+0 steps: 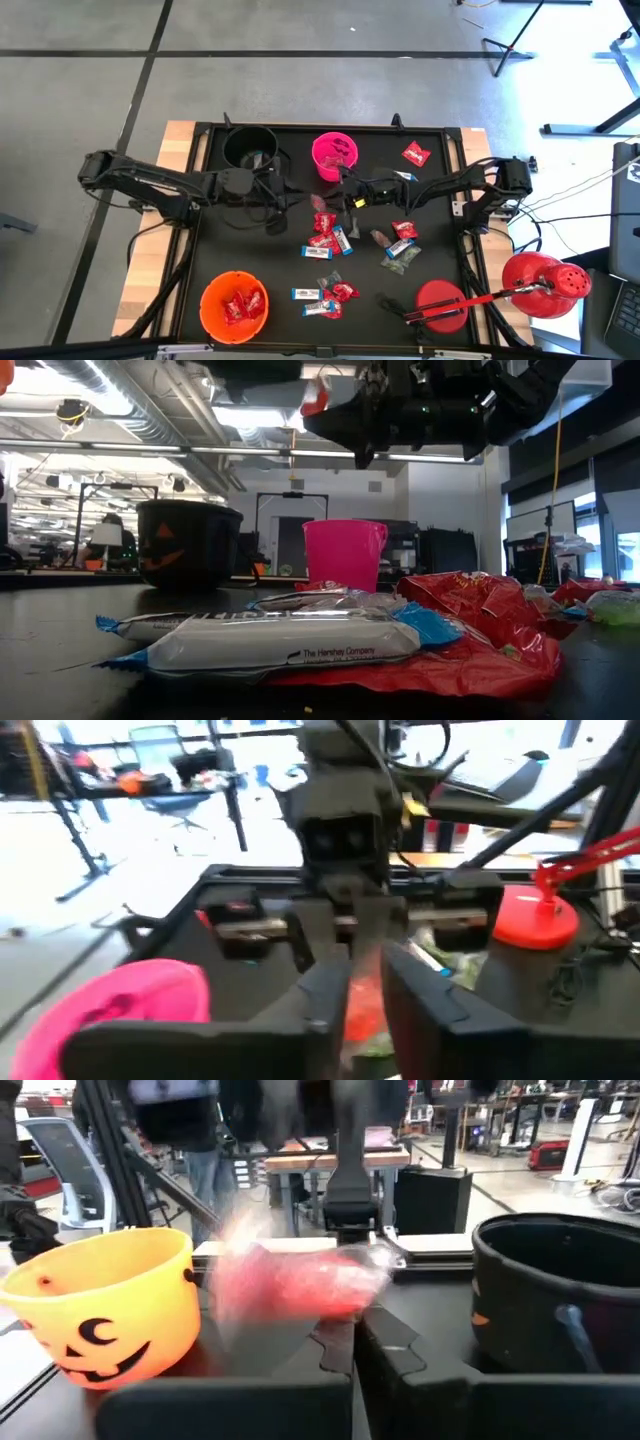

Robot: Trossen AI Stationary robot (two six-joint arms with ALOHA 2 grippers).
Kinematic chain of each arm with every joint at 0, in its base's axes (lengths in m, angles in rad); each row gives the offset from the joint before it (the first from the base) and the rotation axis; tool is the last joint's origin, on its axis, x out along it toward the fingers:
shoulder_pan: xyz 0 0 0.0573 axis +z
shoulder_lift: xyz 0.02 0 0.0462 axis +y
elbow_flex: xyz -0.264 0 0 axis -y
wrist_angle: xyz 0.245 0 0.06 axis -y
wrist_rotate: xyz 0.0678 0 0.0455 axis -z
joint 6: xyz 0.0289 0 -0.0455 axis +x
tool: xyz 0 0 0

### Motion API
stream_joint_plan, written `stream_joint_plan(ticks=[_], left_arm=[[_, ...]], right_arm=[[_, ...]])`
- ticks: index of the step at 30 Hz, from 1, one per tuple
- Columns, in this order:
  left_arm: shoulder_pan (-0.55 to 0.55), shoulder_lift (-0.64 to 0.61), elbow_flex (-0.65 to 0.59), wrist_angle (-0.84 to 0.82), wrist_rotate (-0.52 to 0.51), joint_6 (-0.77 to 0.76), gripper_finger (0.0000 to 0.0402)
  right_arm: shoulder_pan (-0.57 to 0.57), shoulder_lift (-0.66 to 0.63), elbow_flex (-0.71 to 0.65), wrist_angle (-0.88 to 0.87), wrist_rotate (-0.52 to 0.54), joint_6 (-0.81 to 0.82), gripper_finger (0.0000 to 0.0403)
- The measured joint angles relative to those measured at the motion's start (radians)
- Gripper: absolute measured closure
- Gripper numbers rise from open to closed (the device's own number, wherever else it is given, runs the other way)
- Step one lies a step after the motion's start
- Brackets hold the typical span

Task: Organize candy in baskets
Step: Put the red gummy into the pink bucket, then put the green gummy into the pink bucket

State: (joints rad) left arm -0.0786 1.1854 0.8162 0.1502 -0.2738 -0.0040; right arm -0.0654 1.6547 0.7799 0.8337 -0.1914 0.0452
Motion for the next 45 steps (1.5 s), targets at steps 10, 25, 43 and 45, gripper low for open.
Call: stream_joint_plan(ticks=[10, 25, 43, 45], left_arm=[[-0.09, -0.186, 0.0, -0.31, -0.293, -0.043, 0.0237], [-0.193, -0.217, -0.016, -0.747, -0.582, -0.493, 0.0233], [-0.2, -0.217, -0.084, -0.637, -0.547, -0.544, 0.0233], [-0.2, -0.217, -0.084, -0.623, -0.548, -0.544, 0.0233]], right_arm=[[-0.09, -0.059, -0.001, -0.155, 0.149, -0.024, 0.0401], [-0.278, -0.098, -0.001, -0.39, 0.331, 0.007, 0.0376], [-0.282, -0.299, -0.002, -0.668, 0.464, -0.053, 0.0234], [-0.282, -0.343, -0.002, -0.762, 0.474, -0.046, 0.0236]])
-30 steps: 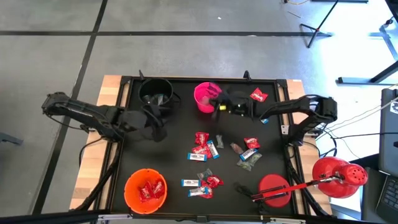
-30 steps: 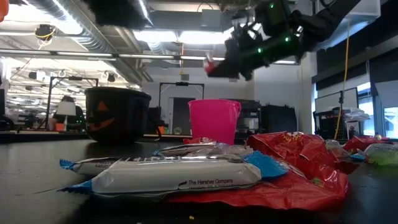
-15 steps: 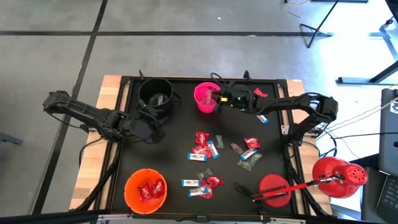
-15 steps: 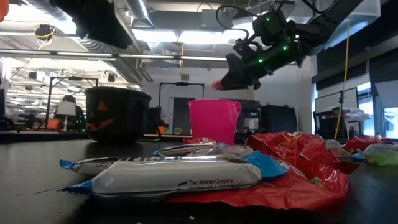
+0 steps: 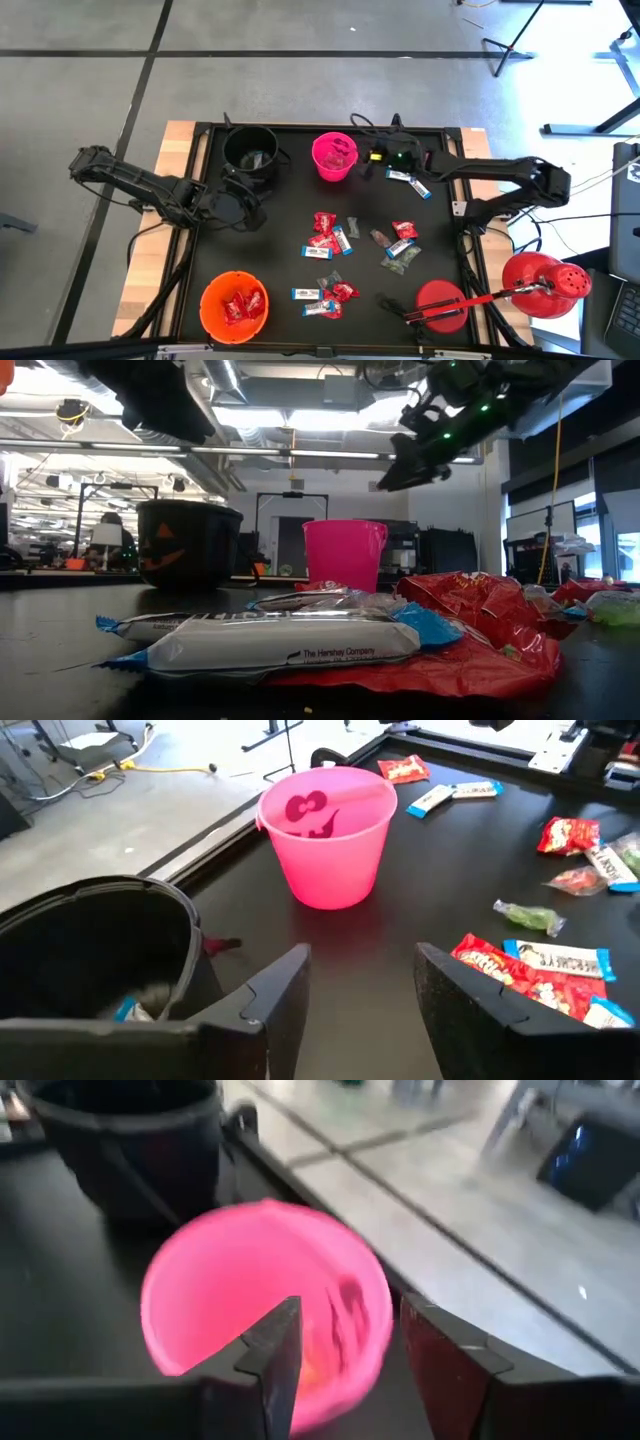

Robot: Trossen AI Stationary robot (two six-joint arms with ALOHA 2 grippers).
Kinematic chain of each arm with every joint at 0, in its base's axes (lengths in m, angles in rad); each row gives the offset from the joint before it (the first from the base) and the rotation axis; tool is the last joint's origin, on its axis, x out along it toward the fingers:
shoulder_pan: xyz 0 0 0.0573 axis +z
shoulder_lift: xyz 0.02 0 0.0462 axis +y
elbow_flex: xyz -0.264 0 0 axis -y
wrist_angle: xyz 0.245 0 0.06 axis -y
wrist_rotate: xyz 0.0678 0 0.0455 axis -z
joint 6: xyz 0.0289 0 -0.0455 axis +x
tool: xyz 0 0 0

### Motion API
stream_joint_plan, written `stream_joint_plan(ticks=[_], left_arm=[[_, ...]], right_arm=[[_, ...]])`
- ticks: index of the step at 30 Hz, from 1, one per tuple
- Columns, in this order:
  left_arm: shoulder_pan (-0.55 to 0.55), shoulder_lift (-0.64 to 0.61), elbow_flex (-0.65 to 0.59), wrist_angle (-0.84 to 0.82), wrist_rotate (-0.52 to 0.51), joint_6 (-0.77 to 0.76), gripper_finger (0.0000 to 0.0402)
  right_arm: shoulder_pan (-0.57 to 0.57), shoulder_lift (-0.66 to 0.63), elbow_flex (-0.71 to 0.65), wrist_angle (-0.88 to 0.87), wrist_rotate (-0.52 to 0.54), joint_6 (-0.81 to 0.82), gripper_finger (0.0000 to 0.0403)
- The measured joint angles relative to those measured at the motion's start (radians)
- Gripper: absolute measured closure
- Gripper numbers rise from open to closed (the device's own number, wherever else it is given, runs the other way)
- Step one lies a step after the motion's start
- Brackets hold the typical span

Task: Organize candy in baskets
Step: Put the green gummy into the pink bucket

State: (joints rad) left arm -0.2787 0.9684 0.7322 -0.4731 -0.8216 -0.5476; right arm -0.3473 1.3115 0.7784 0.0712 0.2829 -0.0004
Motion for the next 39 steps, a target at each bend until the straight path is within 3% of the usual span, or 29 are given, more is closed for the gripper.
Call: stream_joint_plan(ticks=[2, 8, 10, 21, 33, 39], left_arm=[[0.0, 0.005, 0.0, 0.016, 0.001, 0.008, 0.0233], [0.001, 0.051, 0.0, 0.101, 0.025, 0.116, 0.0233], [0.001, 0.075, 0.0, 0.14, 0.03, 0.154, 0.0233], [0.041, 0.17, 0.0, 0.225, 0.042, 0.241, 0.0233], [0.064, 0.178, 0.0, 0.254, 0.095, 0.263, 0.0233], [0.064, 0.178, 0.0, 0.252, 0.109, 0.263, 0.0233]], right_arm=[[0.001, -0.027, 0.0, -0.08, -0.021, 0.038, 0.0237], [0.079, -0.032, -0.018, -0.128, -0.319, 0.038, 0.0237], [0.13, -0.026, -0.027, -0.138, -0.363, 0.017, 0.0237], [0.36, 0.069, -0.1, -0.192, -0.263, 0.098, 0.0237], [0.399, 0.297, -0.106, -0.048, -0.26, 0.181, 0.0237], [0.399, 0.345, -0.103, -0.029, -0.256, 0.181, 0.0249]])
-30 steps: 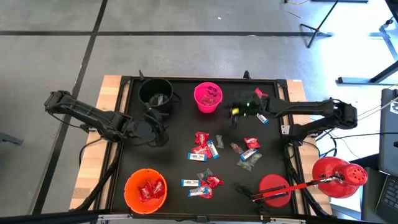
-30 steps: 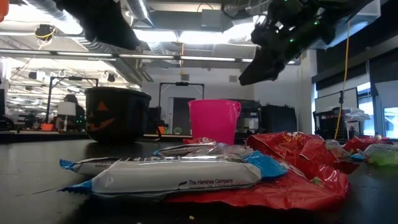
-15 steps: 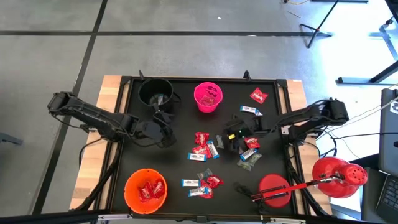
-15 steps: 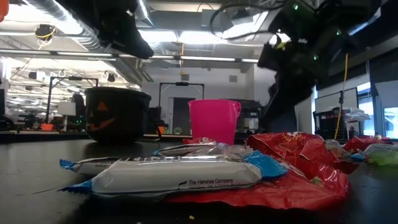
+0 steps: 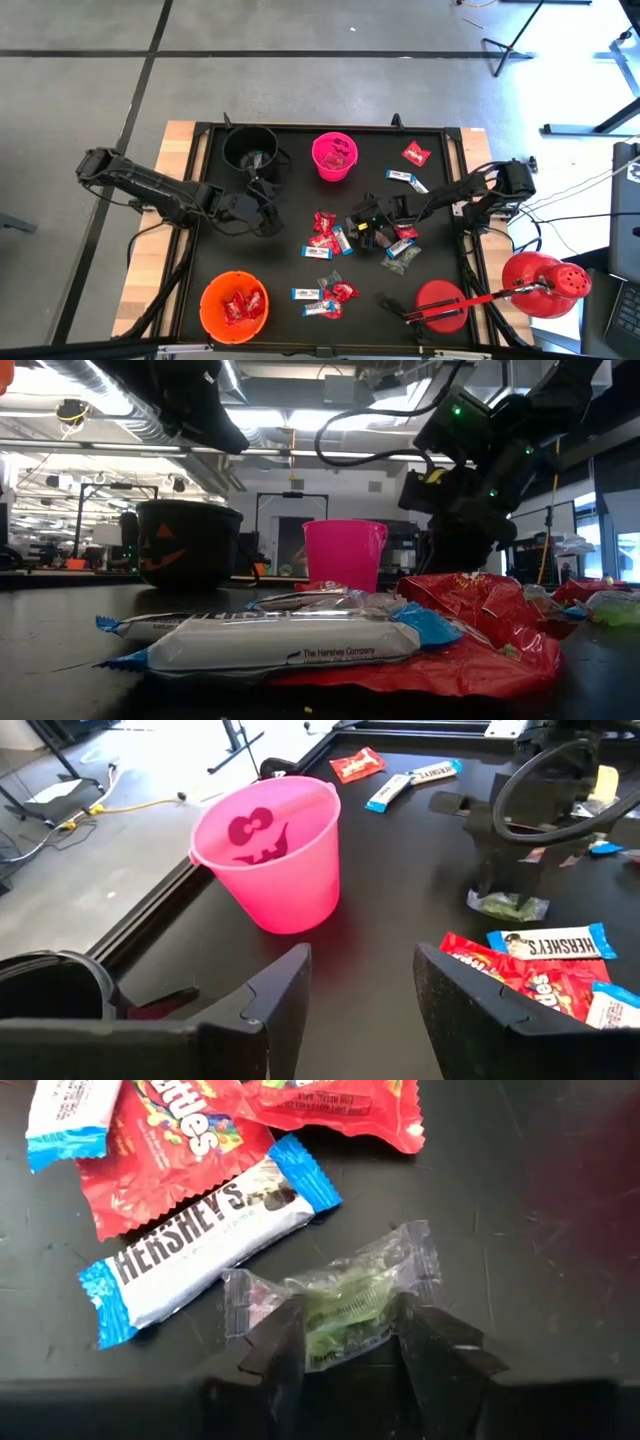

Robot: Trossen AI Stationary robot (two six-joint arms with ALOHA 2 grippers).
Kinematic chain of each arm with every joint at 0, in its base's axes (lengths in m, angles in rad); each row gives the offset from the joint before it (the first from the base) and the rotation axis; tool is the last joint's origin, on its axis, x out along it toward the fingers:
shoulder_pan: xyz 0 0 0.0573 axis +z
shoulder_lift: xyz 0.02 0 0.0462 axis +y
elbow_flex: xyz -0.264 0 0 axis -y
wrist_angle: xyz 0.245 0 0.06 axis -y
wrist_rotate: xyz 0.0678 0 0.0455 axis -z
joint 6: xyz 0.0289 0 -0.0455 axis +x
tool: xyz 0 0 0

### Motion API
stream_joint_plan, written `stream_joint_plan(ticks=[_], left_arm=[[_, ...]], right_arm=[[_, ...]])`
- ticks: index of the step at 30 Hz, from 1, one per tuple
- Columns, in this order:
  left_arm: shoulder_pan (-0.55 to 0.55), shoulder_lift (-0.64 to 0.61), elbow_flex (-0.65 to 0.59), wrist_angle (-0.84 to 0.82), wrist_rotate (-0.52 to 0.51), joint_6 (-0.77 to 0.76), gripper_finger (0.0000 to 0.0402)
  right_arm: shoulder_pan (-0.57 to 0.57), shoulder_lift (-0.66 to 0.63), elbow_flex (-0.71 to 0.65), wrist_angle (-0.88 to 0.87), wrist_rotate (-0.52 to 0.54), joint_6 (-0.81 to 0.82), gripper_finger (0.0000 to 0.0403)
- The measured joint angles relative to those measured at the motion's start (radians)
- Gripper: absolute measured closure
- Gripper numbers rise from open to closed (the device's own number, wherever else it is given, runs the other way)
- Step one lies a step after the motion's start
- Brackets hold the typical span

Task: Organize candy in baskets
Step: Put the green gummy into the pink bucket

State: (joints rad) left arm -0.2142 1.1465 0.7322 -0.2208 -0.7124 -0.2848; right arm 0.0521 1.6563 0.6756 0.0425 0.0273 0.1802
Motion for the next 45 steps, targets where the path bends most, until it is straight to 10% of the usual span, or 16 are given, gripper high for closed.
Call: stream_joint_plan(ticks=[9, 17, 29, 45], left_arm=[[0.0, 0.0, 0.0, -0.002, 0.0, -0.001, 0.0233], [0.0, 0.0, 0.0, -0.004, -0.003, -0.001, 0.0233], [0.0, 0.0, 0.0, -0.002, -0.003, -0.001, 0.0233], [0.0, 0.0, 0.0, -0.003, -0.003, 0.0, 0.0233]], right_arm=[[0.0, -0.016, 0.0, 0.009, 0.0, -0.049, 0.0391], [0.0, -0.098, 0.028, -0.009, 0.021, -0.093, 0.0392], [-0.039, -0.24, 0.155, -0.023, 0.475, -0.297, 0.0399], [-0.436, -0.241, 0.171, 0.217, 0.0, -0.253, 0.0398]])
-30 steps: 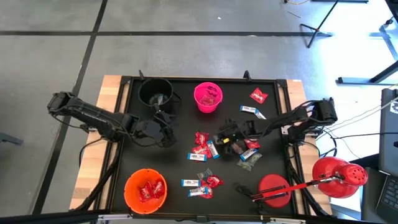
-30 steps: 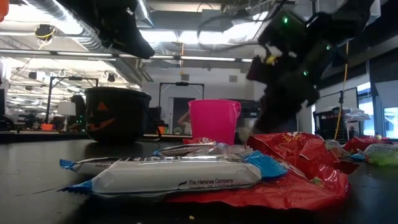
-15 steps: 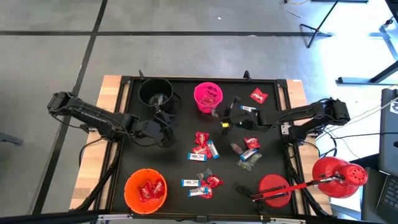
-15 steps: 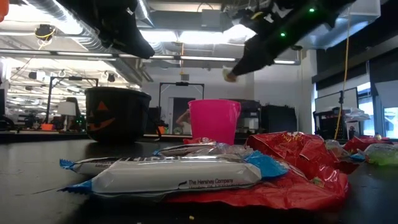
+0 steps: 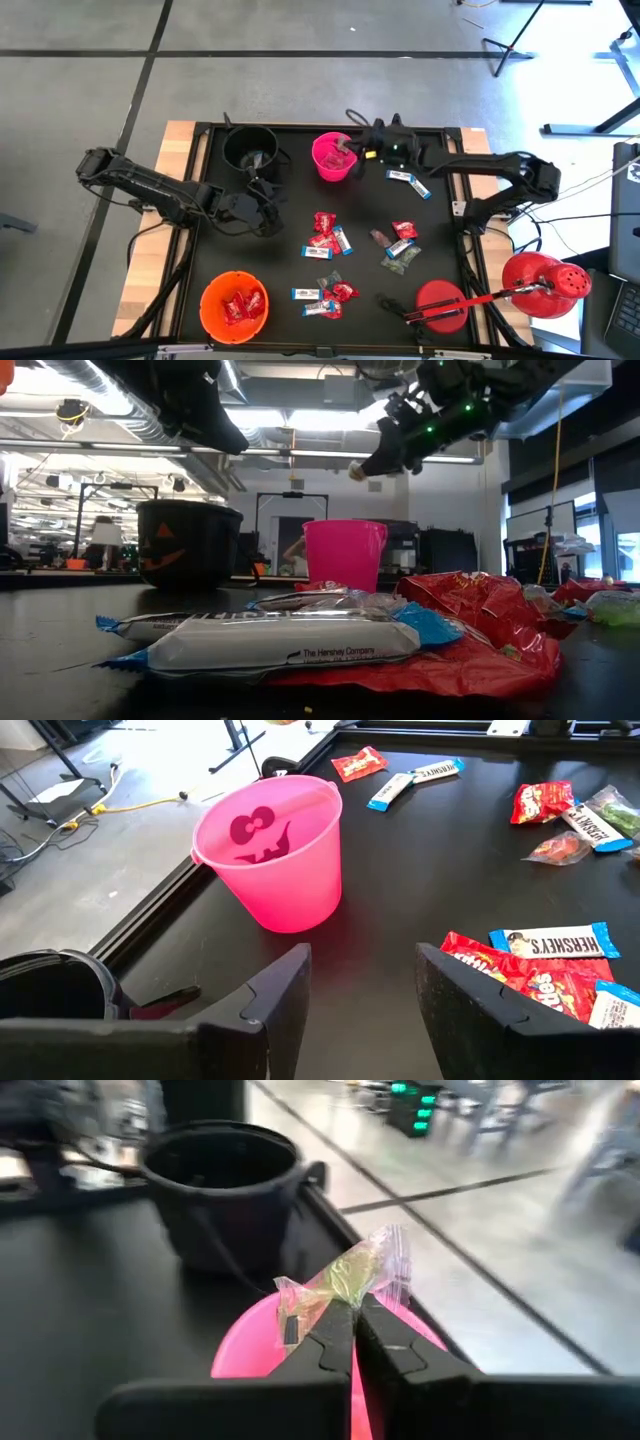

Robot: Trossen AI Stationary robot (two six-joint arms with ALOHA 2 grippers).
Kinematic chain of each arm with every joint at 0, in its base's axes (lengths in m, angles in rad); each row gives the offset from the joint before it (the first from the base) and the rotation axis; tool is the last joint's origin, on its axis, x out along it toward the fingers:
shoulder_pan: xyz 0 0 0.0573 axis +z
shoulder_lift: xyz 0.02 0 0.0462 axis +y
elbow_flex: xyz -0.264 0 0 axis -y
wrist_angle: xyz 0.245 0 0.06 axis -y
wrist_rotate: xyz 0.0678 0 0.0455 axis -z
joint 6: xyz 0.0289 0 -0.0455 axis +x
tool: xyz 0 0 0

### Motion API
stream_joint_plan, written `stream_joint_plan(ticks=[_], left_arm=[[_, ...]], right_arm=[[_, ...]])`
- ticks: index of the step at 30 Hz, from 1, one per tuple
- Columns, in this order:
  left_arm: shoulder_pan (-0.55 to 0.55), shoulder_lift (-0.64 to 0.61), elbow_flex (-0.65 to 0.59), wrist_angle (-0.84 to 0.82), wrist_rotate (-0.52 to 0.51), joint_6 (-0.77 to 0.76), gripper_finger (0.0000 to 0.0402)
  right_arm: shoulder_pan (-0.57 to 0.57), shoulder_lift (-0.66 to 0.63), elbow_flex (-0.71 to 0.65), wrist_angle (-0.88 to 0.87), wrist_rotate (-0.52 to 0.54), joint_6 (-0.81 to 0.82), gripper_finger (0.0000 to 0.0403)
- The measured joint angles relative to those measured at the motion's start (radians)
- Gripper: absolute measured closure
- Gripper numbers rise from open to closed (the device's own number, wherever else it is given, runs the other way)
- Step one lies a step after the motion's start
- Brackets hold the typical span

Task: Organize candy in baskets
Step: Put the green gummy into the pink bucket, then put the red candy into the orange bucket

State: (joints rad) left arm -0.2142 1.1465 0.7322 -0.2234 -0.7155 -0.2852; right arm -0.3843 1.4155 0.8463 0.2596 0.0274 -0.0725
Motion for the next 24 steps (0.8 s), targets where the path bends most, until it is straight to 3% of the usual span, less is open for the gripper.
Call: stream_joint_plan(ticks=[4, 15, 21, 24], left_arm=[[0.0, 0.0, 0.0, 0.0, 0.0, 0.0, 0.0233], [0.0, 0.0, 0.0, 0.0, 0.0, -0.008, 0.0233], [0.0, 0.0, 0.0, 0.0, 0.0, -0.019, 0.0233], [0.0, 0.0, 0.0, 0.0, 0.0, -0.021, 0.0233]], right_arm=[[-0.048, 0.0, 0.0, -0.01, -0.13, 0.042, 0.0376], [-0.055, 0.0, 0.0, -0.024, -0.113, 0.042, 0.0238], [-0.055, 0.0, 0.0, -0.025, -0.11, 0.044, 0.0215], [-0.052, 0.0, 0.0, -0.033, -0.189, 0.057, 0.0215]])
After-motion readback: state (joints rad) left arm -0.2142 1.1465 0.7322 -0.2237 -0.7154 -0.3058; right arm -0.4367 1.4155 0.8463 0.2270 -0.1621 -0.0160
